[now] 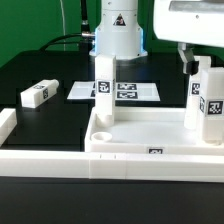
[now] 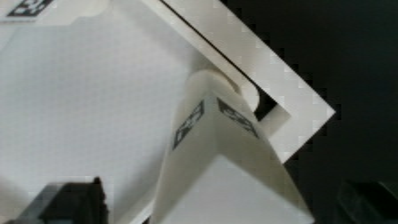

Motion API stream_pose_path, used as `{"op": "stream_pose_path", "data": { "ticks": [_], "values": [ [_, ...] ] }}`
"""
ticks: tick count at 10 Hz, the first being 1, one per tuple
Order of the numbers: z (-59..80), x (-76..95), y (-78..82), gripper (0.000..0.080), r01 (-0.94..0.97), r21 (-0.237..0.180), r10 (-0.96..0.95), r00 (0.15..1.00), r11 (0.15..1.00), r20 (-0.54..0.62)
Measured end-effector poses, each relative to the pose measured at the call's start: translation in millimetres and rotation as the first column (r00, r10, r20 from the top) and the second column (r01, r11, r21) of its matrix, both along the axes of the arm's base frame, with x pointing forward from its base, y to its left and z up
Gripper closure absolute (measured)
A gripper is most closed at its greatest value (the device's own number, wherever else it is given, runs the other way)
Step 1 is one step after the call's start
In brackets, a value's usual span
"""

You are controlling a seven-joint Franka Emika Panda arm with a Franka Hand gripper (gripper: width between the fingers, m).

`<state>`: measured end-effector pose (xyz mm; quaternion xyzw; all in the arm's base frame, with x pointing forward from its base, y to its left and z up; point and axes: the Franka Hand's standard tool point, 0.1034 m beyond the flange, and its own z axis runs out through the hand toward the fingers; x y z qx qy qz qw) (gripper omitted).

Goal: Assemble desk

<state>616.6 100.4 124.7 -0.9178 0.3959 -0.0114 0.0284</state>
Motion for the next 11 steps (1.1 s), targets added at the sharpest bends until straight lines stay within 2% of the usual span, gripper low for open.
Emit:
{"op": "stream_pose_path", "data": {
  "ticks": [2,6,11],
  "values": [
    [-0.1,-0.8,4.0,0.0151,-0.125,-0.017,0.125,0.992,0.992,0.003],
    [-0.3,-0.8,3.1,0.0151,-0.389,-0.045,0.39,0.921,0.92,0.003],
    [-0.3,-0.1,-2.1,0.0151,-0.652,-0.069,0.653,0.757,0.755,-0.007]
  ]
}}
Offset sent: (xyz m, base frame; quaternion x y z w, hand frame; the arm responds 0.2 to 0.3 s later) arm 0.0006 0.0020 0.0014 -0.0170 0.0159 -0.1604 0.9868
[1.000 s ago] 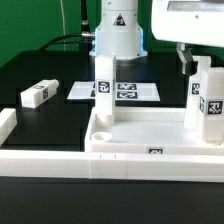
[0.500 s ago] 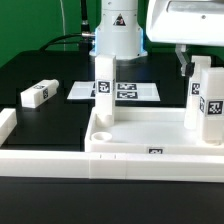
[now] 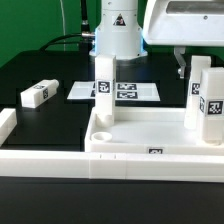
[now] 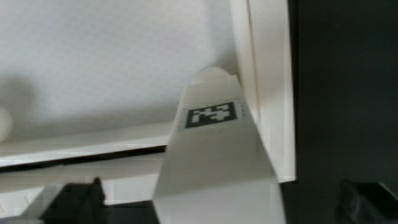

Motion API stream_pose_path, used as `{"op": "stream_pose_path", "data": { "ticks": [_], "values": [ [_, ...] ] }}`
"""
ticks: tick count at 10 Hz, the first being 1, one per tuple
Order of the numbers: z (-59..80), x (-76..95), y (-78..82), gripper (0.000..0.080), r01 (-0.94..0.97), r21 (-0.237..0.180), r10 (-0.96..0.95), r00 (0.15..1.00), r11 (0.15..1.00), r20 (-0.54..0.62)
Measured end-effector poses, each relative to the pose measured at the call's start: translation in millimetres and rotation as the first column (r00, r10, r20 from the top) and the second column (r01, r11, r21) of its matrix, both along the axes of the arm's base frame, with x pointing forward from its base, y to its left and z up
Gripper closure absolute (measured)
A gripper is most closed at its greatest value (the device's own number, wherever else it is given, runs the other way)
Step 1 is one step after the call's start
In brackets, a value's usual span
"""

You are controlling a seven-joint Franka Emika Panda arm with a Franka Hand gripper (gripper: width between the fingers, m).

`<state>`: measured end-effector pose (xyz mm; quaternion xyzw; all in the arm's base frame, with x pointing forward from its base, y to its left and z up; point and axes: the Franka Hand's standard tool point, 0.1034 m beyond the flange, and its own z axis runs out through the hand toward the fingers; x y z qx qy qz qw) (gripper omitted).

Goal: Assemble desk

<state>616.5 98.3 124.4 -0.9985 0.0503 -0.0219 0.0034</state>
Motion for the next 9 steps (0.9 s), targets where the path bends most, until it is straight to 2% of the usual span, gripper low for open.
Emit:
{"op": "stream_pose_path", "data": {
  "ticks": [2,4,7,9],
  "values": [
    [0.0,0.2,-0.8,0.0165,-0.001,0.0,0.001,1.0,1.0,0.0],
    [0.1,0.2,-0.9,0.0511,0.0,0.0,0.0,1.0,1.0,0.0],
    [0.6,0.7,-0.7,0.0509,0.035,0.002,-0.035,0.999,0.999,0.001],
    [0.5,0.7,-0.4,0.0509,0.146,0.008,-0.146,0.989,0.989,0.0]
  ]
}}
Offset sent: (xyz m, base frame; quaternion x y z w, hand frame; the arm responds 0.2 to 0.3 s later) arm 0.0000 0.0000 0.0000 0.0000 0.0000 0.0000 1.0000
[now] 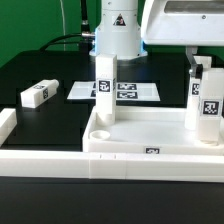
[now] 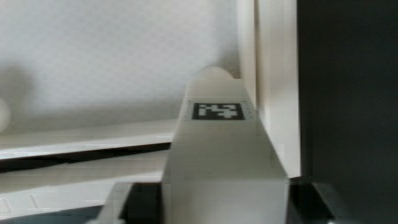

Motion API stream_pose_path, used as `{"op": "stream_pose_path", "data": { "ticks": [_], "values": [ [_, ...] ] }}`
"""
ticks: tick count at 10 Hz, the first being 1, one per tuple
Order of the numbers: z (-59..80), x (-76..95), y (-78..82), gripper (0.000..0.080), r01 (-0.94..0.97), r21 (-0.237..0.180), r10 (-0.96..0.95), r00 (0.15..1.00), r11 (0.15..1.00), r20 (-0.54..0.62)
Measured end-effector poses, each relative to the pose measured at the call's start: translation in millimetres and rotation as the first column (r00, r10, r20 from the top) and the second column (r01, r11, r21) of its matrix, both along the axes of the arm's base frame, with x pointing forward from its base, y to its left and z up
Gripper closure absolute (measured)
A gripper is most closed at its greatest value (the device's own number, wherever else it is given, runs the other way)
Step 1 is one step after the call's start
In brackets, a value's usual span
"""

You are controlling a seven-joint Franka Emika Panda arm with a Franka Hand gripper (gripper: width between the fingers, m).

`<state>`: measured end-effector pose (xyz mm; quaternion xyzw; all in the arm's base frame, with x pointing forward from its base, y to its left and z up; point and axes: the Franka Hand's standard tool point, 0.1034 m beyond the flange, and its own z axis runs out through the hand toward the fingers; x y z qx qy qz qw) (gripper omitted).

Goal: Assemble desk

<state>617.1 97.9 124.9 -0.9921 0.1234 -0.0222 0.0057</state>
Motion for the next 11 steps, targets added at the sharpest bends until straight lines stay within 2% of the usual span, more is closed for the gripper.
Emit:
{"op": "stream_pose_path", "data": {
  "ticks": [2,4,7,9,10,11],
  "values": [
    [-0.2,-0.2,0.2,0.0509,0.137,0.013,-0.137,0.991,0.991,-0.003],
    [-0.9,-0.2,-2.0,0.0509,0.33,0.05,-0.329,0.944,0.943,-0.018],
    [-1.4,0.1,-2.5,0.0509,0.574,0.061,-0.572,0.819,0.817,-0.039],
    [-1.6,0.9,-2.8,0.0509,0.667,0.061,-0.665,0.745,0.743,-0.047],
    [-1.8,0.5,-0.3,0.0509,0.75,0.06,-0.748,0.662,0.659,-0.054],
    [-1.5,0.5,1.9,0.0509,0.788,0.06,-0.786,0.616,0.613,-0.058]
  ]
}}
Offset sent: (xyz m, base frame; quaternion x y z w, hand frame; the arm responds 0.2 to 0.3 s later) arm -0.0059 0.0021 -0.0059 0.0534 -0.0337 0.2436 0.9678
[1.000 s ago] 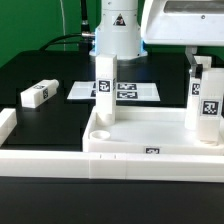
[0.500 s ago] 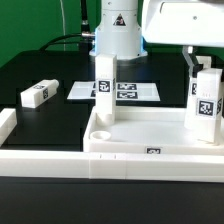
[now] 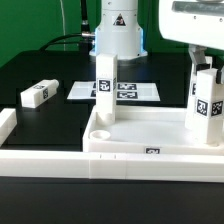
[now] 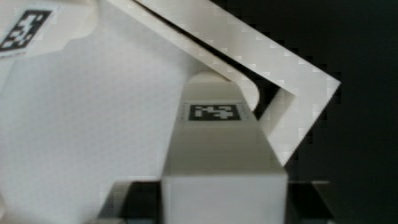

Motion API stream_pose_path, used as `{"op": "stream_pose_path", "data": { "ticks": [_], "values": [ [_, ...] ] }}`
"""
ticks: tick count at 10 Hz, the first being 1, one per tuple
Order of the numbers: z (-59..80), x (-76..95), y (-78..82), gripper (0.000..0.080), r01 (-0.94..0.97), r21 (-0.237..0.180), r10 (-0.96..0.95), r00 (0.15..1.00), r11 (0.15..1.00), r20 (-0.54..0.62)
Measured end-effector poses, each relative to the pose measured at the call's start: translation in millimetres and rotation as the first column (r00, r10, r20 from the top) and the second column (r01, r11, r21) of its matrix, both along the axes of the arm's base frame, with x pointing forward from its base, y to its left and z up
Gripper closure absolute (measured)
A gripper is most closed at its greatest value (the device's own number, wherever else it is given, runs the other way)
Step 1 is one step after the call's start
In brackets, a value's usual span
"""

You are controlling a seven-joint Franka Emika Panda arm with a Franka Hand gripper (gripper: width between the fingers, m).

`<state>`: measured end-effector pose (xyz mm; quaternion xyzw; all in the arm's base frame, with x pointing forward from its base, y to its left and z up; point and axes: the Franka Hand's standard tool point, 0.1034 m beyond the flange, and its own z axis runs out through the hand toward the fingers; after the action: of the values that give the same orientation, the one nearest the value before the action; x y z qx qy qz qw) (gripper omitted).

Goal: Assemble desk

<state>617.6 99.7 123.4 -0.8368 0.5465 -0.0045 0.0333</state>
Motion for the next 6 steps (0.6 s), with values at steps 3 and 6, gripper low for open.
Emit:
{"op": "stream_pose_path", "data": {
  "ticks": [3,6],
  "values": [
    [-0.2,-0.4,3.0,0.0509,0.233,0.011,-0.233,0.972,0.972,-0.013],
    [-0.2,-0.4,3.7,0.0507,0.27,0.012,-0.27,0.963,0.963,-0.015]
  ]
}}
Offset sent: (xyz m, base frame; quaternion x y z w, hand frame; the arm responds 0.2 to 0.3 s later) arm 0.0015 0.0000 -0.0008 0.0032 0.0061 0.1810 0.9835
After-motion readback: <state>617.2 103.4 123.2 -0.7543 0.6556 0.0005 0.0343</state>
